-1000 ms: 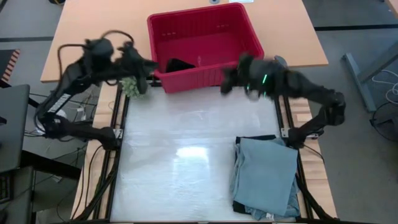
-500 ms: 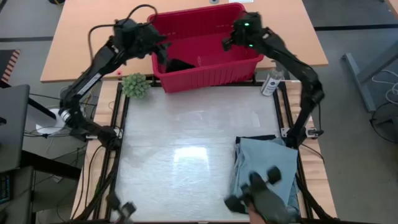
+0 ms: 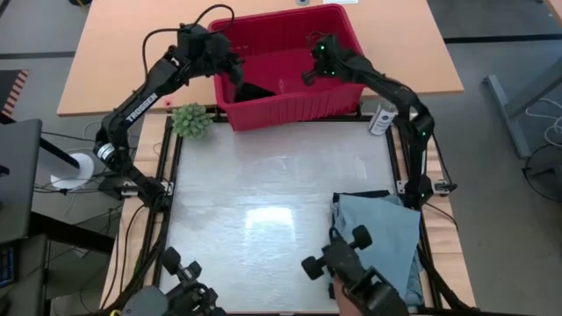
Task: Fold Laundry from Bin
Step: Fold the black boxer
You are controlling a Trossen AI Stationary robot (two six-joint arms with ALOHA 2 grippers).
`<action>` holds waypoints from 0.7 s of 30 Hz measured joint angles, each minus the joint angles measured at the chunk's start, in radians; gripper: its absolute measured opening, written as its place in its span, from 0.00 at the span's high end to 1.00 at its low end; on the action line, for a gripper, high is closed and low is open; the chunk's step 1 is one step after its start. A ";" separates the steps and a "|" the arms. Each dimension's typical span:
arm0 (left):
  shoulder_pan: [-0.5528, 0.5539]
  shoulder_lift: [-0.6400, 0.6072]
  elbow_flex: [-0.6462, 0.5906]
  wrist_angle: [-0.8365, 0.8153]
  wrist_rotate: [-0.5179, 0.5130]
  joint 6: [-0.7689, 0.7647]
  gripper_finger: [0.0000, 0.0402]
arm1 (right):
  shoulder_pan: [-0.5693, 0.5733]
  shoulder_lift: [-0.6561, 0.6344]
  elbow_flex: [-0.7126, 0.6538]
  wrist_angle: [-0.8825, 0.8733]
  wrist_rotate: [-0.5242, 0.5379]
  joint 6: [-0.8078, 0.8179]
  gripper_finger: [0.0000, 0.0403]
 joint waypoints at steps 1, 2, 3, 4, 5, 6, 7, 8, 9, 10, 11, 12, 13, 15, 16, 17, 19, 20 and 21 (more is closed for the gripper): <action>0.002 0.000 0.000 -0.004 -0.001 0.005 0.68 | 0.008 -0.002 0.000 -0.012 0.000 0.013 0.96; 0.003 -0.001 0.000 -0.008 0.000 0.014 0.68 | 0.017 -0.003 0.000 -0.027 0.000 0.027 0.96; 0.003 -0.002 0.000 -0.010 0.000 0.020 0.68 | 0.027 -0.003 0.000 -0.041 0.000 0.041 0.96; 0.003 -0.003 0.000 -0.014 0.000 0.023 0.68 | 0.039 -0.003 0.000 -0.060 0.000 0.053 0.96; 0.003 -0.004 0.000 -0.020 -0.001 0.027 0.68 | 0.051 -0.001 0.000 -0.079 0.004 0.061 0.96; 0.003 -0.004 0.000 -0.027 -0.001 0.033 0.68 | 0.065 0.007 0.000 -0.090 0.016 0.061 0.96; 0.003 -0.004 0.000 -0.032 -0.001 0.039 0.68 | 0.079 0.016 0.002 -0.094 0.025 0.064 0.96; 0.003 -0.004 0.000 -0.034 -0.001 0.042 0.68 | 0.090 0.022 0.003 -0.098 0.033 0.063 0.96; 0.003 -0.004 0.000 -0.033 0.000 0.048 0.68 | 0.099 0.028 0.004 -0.102 0.043 0.063 0.96; 0.003 -0.004 0.000 -0.031 0.000 0.053 0.68 | 0.108 0.036 0.005 -0.104 0.045 0.067 0.96; 0.003 -0.004 0.000 -0.027 -0.001 0.057 0.68 | 0.118 0.041 0.005 -0.107 0.044 0.074 0.96; 0.003 -0.004 0.000 -0.021 -0.001 0.059 0.68 | 0.128 0.042 0.005 -0.113 0.043 0.086 0.96; 0.003 -0.004 0.000 -0.020 -0.001 0.058 0.68 | 0.136 0.042 0.005 -0.113 0.046 0.092 0.96; 0.004 -0.004 0.000 -0.018 -0.001 0.057 0.68 | 0.156 0.043 0.005 -0.103 0.055 0.095 0.96; 0.006 -0.004 0.000 -0.016 -0.001 0.057 0.68 | 0.167 0.043 0.004 -0.101 0.059 0.100 0.96; 0.006 -0.004 0.000 -0.015 -0.001 0.058 0.68 | 0.176 0.043 0.004 -0.097 0.060 0.112 0.96; 0.006 -0.004 0.000 -0.014 -0.003 0.068 0.68 | 0.190 0.045 0.004 -0.090 0.044 0.134 0.96; 0.006 -0.004 0.000 -0.014 -0.008 0.075 0.68 | 0.195 0.046 0.004 -0.094 0.027 0.146 0.96; 0.006 -0.004 0.000 -0.014 -0.015 0.079 0.68 | 0.201 0.046 0.003 -0.099 0.014 0.150 0.96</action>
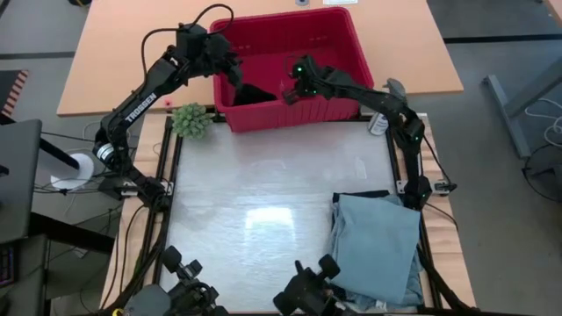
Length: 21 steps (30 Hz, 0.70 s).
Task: Fold Laundry from Bin
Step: Fold the black boxer
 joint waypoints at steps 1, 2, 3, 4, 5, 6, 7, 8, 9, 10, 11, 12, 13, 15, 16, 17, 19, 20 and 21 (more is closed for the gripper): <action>0.000 0.000 0.000 0.002 -0.006 0.002 0.68 | 0.007 0.000 0.000 -0.004 -0.006 0.000 0.96; 0.000 0.000 0.000 0.004 -0.009 0.002 0.68 | 0.014 0.000 0.000 -0.003 -0.004 -0.002 0.96; 0.000 0.000 0.000 0.006 -0.011 0.001 0.68 | 0.020 0.000 -0.001 0.000 -0.004 -0.004 0.96; 0.000 0.000 0.000 0.011 -0.011 0.001 0.68 | 0.022 0.000 -0.001 0.008 -0.007 -0.005 0.96; 0.000 0.000 0.000 0.016 -0.011 0.001 0.68 | 0.023 0.000 -0.002 0.014 -0.013 -0.005 0.96; 0.000 0.000 0.000 0.019 -0.012 0.001 0.68 | 0.022 0.000 -0.002 0.018 -0.016 -0.010 0.96; 0.000 0.000 0.000 0.019 -0.012 -0.004 0.68 | 0.020 0.000 -0.002 0.020 -0.018 -0.012 0.96; 0.000 0.001 0.000 0.019 -0.012 -0.016 0.68 | 0.017 0.000 -0.002 0.020 -0.027 -0.011 0.96; 0.000 0.003 0.000 0.021 -0.012 -0.030 0.68 | 0.013 0.000 -0.002 0.016 -0.051 -0.005 0.96; 0.000 0.004 0.000 0.021 -0.010 -0.041 0.68 | 0.011 0.001 -0.002 0.013 -0.081 0.000 0.96; 0.000 0.004 0.000 0.020 -0.007 -0.042 0.68 | 0.010 0.001 -0.002 0.011 -0.104 0.003 0.96; 0.000 0.005 0.000 0.020 -0.007 -0.041 0.68 | 0.013 0.001 -0.002 0.009 -0.110 0.003 0.96; 0.000 0.005 0.000 0.024 -0.007 -0.040 0.68 | 0.017 0.001 -0.002 0.010 -0.109 0.002 0.96; 0.000 0.005 0.000 0.036 -0.007 -0.048 0.68 | 0.028 0.001 -0.002 0.011 -0.109 0.002 0.96; 0.000 0.005 0.000 0.044 -0.007 -0.057 0.68 | 0.033 0.001 -0.002 0.010 -0.109 -0.001 0.96; 0.000 0.005 0.000 0.049 -0.008 -0.065 0.68 | 0.038 0.001 -0.002 0.009 -0.109 -0.005 0.96; 0.000 0.005 0.000 0.063 -0.008 -0.083 0.68 | 0.049 0.001 -0.002 0.002 -0.111 -0.006 0.96; 0.000 0.005 0.000 0.070 -0.009 -0.088 0.68 | 0.052 0.001 -0.002 -0.002 -0.113 -0.013 0.96; 0.000 0.005 0.000 0.073 -0.010 -0.093 0.68 | 0.054 0.001 -0.002 -0.005 -0.114 -0.027 0.96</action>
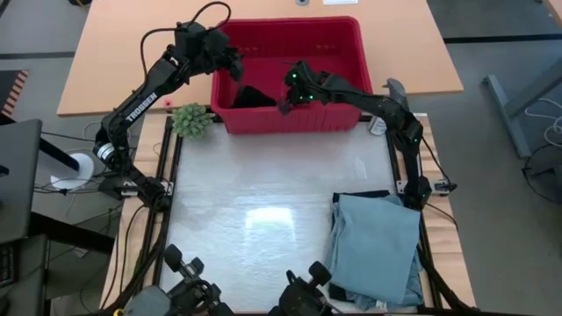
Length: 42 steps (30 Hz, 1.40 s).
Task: Fold Laundry from Bin
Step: Fold the black boxer
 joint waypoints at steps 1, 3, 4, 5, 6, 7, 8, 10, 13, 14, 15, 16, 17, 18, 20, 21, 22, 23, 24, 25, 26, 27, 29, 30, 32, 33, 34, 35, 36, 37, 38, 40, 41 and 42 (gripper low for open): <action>0.000 0.000 0.000 0.003 0.000 0.000 0.68 | 0.001 0.000 0.000 -0.002 -0.006 -0.012 0.96; -0.001 0.000 0.000 0.009 0.000 -0.003 0.68 | -0.001 0.000 0.000 -0.005 -0.012 -0.016 0.96; -0.003 0.000 0.000 0.009 0.002 -0.012 0.68 | -0.002 0.000 0.000 -0.004 -0.013 -0.020 0.96; -0.004 0.000 0.000 0.009 0.004 -0.017 0.68 | -0.003 -0.001 0.000 0.003 -0.013 -0.028 0.96; -0.004 0.000 0.000 0.009 0.005 -0.022 0.68 | -0.009 -0.009 -0.002 0.010 -0.014 -0.036 0.95; -0.004 0.000 0.000 0.009 0.007 -0.021 0.68 | -0.015 -0.016 -0.004 0.023 -0.014 -0.046 0.94; -0.004 0.000 0.000 0.009 0.017 -0.013 0.68 | -0.019 -0.022 -0.006 0.035 -0.014 -0.057 0.93; -0.004 0.003 0.000 0.010 0.048 0.001 0.67 | -0.030 -0.045 -0.007 0.082 -0.014 -0.062 0.89; 0.000 0.020 0.000 0.010 0.105 -0.018 0.65 | -0.065 -0.092 0.000 0.145 -0.014 -0.059 0.84; 0.003 0.032 0.002 0.009 0.120 -0.022 0.63 | -0.080 -0.104 0.008 0.148 -0.014 -0.057 0.82; 0.004 0.046 0.008 0.007 0.128 -0.021 0.62 | -0.095 -0.110 0.017 0.146 -0.013 -0.060 0.80; 0.004 0.064 0.016 0.008 0.132 -0.022 0.60 | -0.111 -0.115 0.026 0.146 -0.014 -0.063 0.78; 0.004 0.087 0.031 0.009 0.124 -0.025 0.59 | -0.125 -0.116 0.034 0.143 -0.013 -0.064 0.76; 0.004 0.116 0.053 0.014 0.104 -0.036 0.58 | -0.141 -0.117 0.046 0.140 -0.013 -0.069 0.74; 0.009 0.191 0.117 0.016 0.081 -0.046 0.57 | -0.172 -0.117 0.076 0.143 -0.013 -0.094 0.71; 0.016 0.231 0.155 0.019 0.077 -0.056 0.57 | -0.190 -0.120 0.089 0.150 -0.014 -0.102 0.70; 0.022 0.279 0.199 0.017 0.077 -0.067 0.57 | -0.206 -0.123 0.099 0.161 -0.014 -0.104 0.68; 0.027 0.326 0.247 0.018 0.082 -0.072 0.57 | -0.222 -0.124 0.102 0.176 -0.014 -0.106 0.67; 0.033 0.376 0.303 0.016 0.086 -0.074 0.57 | -0.238 -0.125 0.102 0.188 -0.014 -0.106 0.67; 0.038 0.426 0.358 0.011 0.086 -0.077 0.57 | -0.253 -0.123 0.100 0.199 -0.014 -0.106 0.66; 0.042 0.475 0.417 -0.001 0.086 -0.078 0.57 | -0.266 -0.117 0.098 0.207 -0.016 -0.106 0.66; 0.045 0.525 0.481 -0.016 0.087 -0.078 0.57 | -0.277 -0.112 0.096 0.210 -0.024 -0.106 0.65; 0.051 0.620 0.596 -0.051 0.095 -0.081 0.57 | -0.294 -0.108 0.095 0.208 -0.052 -0.109 0.65; 0.052 0.664 0.643 -0.067 0.105 -0.077 0.57 | -0.292 -0.100 0.096 0.215 -0.057 -0.116 0.65; 0.053 0.691 0.609 -0.026 0.106 -0.034 0.57 | -0.297 -0.096 0.098 0.211 -0.075 -0.122 0.65; 0.057 0.695 0.595 -0.060 0.105 -0.005 0.57 | -0.303 -0.092 0.097 0.196 -0.088 -0.124 0.65; 0.058 0.698 0.590 -0.115 0.100 0.039 0.57 | -0.304 -0.082 0.097 0.199 -0.089 -0.125 0.66; 0.052 0.703 0.592 -0.167 0.086 0.084 0.57 | -0.303 -0.077 0.097 0.199 -0.096 -0.128 0.66; 0.051 0.703 0.597 -0.223 0.074 0.124 0.57 | -0.308 -0.076 0.095 0.183 -0.102 -0.133 0.66; 0.051 0.703 0.599 -0.281 0.063 0.163 0.57 | -0.313 -0.076 0.094 0.173 -0.106 -0.141 0.66; 0.051 0.703 0.599 -0.327 0.054 0.192 0.57 | -0.315 -0.073 0.095 0.181 -0.106 -0.150 0.66; 0.051 0.704 0.598 -0.375 0.050 0.216 0.57 | -0.316 -0.071 0.098 0.188 -0.113 -0.163 0.66; 0.051 0.705 0.598 -0.387 0.067 0.217 0.57 | -0.319 -0.070 0.098 0.180 -0.114 -0.164 0.66; 0.055 0.705 0.598 -0.391 0.098 0.215 0.57 | -0.322 -0.065 0.098 0.177 -0.114 -0.165 0.66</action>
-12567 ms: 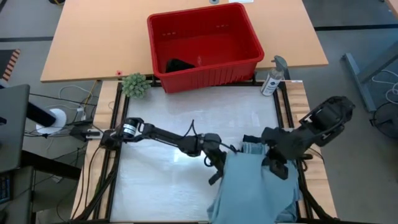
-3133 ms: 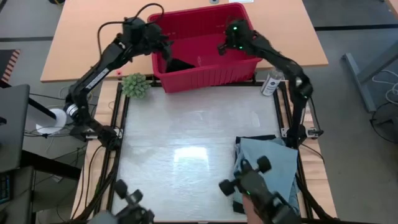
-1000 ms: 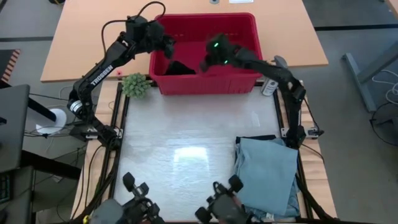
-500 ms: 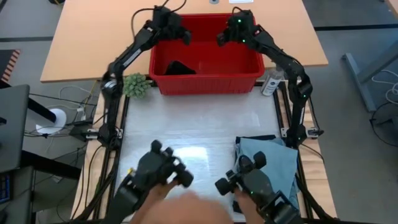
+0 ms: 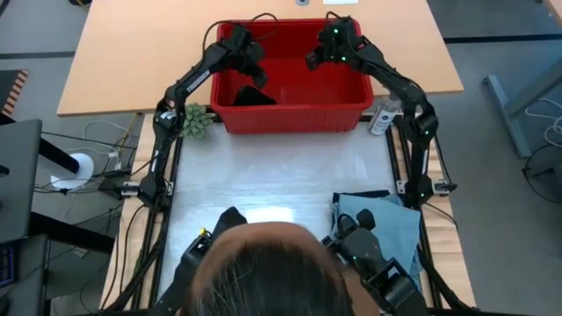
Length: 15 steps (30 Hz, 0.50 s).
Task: Fold Laundry from Bin
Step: Fold the black boxer
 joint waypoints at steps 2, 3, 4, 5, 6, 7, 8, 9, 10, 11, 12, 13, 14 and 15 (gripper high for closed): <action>0.005 0.000 0.000 0.003 0.071 -0.024 0.57 | -0.004 0.005 -0.001 -0.004 -0.003 -0.001 0.66; 0.006 0.000 0.000 0.003 0.098 -0.038 0.57 | -0.004 0.005 -0.002 -0.010 -0.004 -0.001 0.66; 0.007 0.001 0.000 0.002 0.115 -0.050 0.57 | -0.004 0.005 -0.002 -0.010 -0.005 -0.002 0.66; 0.007 0.007 0.000 0.004 0.125 -0.058 0.57 | -0.004 0.004 -0.001 -0.009 -0.005 -0.006 0.66; 0.007 0.010 0.000 0.003 0.138 -0.077 0.57 | -0.004 0.004 -0.001 -0.011 -0.006 -0.011 0.66; 0.007 0.018 0.000 -0.005 0.143 -0.094 0.57 | -0.004 0.004 -0.001 -0.016 -0.006 -0.018 0.66; 0.008 0.031 0.000 -0.009 0.139 -0.102 0.57 | -0.004 0.004 -0.001 -0.023 -0.006 -0.028 0.66; 0.007 0.044 0.000 -0.013 0.124 -0.105 0.57 | -0.004 0.004 -0.001 -0.029 -0.006 -0.032 0.66; 0.006 0.060 0.000 -0.028 0.107 -0.113 0.57 | -0.004 0.004 -0.001 -0.031 -0.006 -0.034 0.66; 0.002 0.075 0.000 -0.038 0.095 -0.125 0.57 | -0.004 0.004 -0.001 -0.031 -0.006 -0.034 0.66; 0.001 0.088 -0.001 -0.044 0.087 -0.131 0.57 | -0.004 0.004 -0.001 -0.031 -0.008 -0.035 0.66; 0.000 0.099 -0.001 -0.058 0.081 -0.134 0.57 | -0.004 0.004 -0.001 -0.030 -0.014 -0.036 0.66; -0.004 0.105 -0.001 -0.073 0.075 -0.135 0.57 | -0.004 0.004 -0.001 -0.028 -0.022 -0.035 0.66; -0.005 0.111 -0.001 -0.085 0.063 -0.136 0.57 | -0.004 0.004 -0.001 -0.030 -0.026 -0.035 0.66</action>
